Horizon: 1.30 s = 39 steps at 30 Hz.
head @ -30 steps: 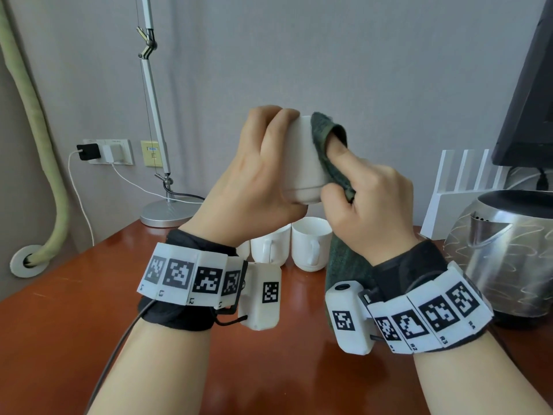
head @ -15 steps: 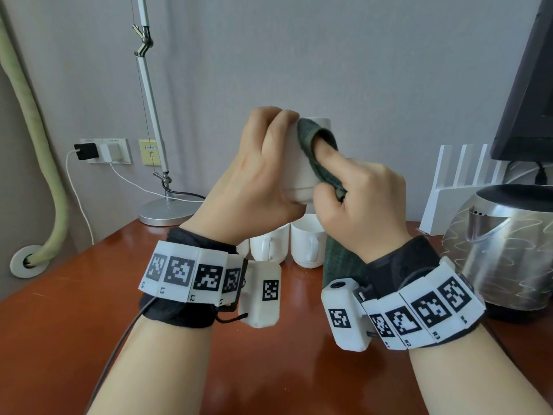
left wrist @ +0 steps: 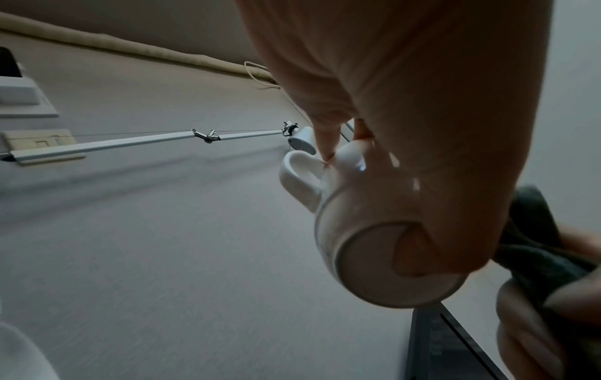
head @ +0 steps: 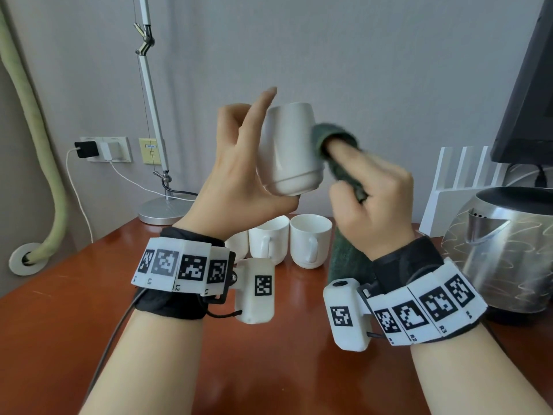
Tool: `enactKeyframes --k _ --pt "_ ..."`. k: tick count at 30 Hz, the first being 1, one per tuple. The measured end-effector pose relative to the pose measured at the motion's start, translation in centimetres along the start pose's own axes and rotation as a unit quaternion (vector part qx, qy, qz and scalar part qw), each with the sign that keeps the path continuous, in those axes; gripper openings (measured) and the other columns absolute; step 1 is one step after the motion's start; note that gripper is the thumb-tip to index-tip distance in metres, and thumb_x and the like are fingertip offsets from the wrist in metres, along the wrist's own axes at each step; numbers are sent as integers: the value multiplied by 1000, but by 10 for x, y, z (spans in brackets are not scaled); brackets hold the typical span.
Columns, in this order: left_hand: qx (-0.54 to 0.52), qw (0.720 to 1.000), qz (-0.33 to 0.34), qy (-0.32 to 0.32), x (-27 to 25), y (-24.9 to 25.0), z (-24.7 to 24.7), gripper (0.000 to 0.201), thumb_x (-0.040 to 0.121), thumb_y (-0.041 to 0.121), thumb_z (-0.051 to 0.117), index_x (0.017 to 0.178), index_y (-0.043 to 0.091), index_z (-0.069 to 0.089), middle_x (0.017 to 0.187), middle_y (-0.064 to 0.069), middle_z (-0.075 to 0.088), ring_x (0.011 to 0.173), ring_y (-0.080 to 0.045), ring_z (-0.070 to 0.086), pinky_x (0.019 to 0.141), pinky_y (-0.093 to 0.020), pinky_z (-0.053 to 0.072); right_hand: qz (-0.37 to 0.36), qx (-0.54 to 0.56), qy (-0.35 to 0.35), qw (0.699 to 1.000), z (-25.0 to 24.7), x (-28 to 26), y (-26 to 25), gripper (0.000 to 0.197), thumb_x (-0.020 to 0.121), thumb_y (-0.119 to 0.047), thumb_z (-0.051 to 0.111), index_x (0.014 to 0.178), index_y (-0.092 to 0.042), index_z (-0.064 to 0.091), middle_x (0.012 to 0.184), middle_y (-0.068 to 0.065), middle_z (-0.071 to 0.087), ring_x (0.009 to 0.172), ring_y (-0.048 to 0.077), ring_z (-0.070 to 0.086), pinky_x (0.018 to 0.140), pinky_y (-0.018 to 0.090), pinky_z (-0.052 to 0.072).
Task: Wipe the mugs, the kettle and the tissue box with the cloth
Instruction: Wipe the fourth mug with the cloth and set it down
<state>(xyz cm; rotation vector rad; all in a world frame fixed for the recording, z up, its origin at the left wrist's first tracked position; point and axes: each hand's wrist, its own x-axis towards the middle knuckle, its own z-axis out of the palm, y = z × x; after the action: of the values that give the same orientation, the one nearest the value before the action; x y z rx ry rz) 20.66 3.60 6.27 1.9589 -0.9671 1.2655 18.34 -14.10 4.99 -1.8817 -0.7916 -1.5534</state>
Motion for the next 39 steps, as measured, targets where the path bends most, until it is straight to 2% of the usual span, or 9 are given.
enactKeyframes --k 3,7,10,16,20,24,29,35,39 --pt "-34 999 -19 -1 0 3 1 94 59 15 76 142 -2 35 118 -6 26 118 4 28 105 -13 31 105 52 40 992 0 -1 11 57 76 -10 43 131 -2 55 84 -1 45 68 5 36 62 10 32" --pt "-136 989 -53 -10 1 6 -5 90 56 11 76 137 10 36 121 1 28 123 -16 36 105 -43 45 207 199 -115 951 -4 -2 15 91 66 -10 52 151 -12 18 122 4 35 106 -10 39 90 6 34" --pt "-237 968 -82 -29 0 6 -9 87 58 14 77 134 21 35 129 -14 35 124 -22 44 101 -32 45 228 228 -212 923 -4 -4 19 106 65 -15 62 153 -17 2 129 0 26 114 -10 36 90 -1 31" --pt "-329 931 -117 -103 1 11 -12 98 60 9 81 144 4 31 137 -14 44 129 -26 51 108 -47 44 228 297 -218 901 0 -3 20 117 60 -31 84 152 -16 13 144 3 36 132 10 41 103 24 41" --pt "-305 936 -118 -134 3 5 -14 93 60 16 82 141 8 37 137 -14 47 130 -26 49 111 -50 40 237 324 -206 893 -6 -1 18 114 57 -17 87 148 -13 19 136 -6 46 122 3 50 89 15 45" --pt "-197 964 -117 -136 -1 -4 -15 98 56 33 80 143 15 40 135 -1 41 135 -12 40 116 -30 29 249 320 -215 889 -7 -2 21 117 56 -4 85 149 -13 15 139 -11 41 126 -1 46 92 15 44" --pt "-193 964 -99 -155 -2 -1 -14 102 58 13 83 147 16 33 128 -8 42 129 -17 44 119 -34 29 237 291 -226 899 -8 -2 24 125 49 -16 87 150 -16 14 143 -13 37 131 -1 40 102 20 40" --pt "-179 973 -86 -119 -1 5 -15 92 56 13 86 136 16 40 128 -4 44 126 -13 45 110 -26 40 225 265 -221 911 -7 -1 23 124 53 -32 82 153 -18 9 151 -3 31 139 9 33 112 43 36" --pt "-154 984 -79 -45 -1 3 -15 90 57 12 86 133 17 39 124 3 40 122 -11 44 106 -28 44 199 210 -215 933 -8 -1 24 118 63 -31 80 154 -18 5 150 -1 21 142 7 22 115 33 27"
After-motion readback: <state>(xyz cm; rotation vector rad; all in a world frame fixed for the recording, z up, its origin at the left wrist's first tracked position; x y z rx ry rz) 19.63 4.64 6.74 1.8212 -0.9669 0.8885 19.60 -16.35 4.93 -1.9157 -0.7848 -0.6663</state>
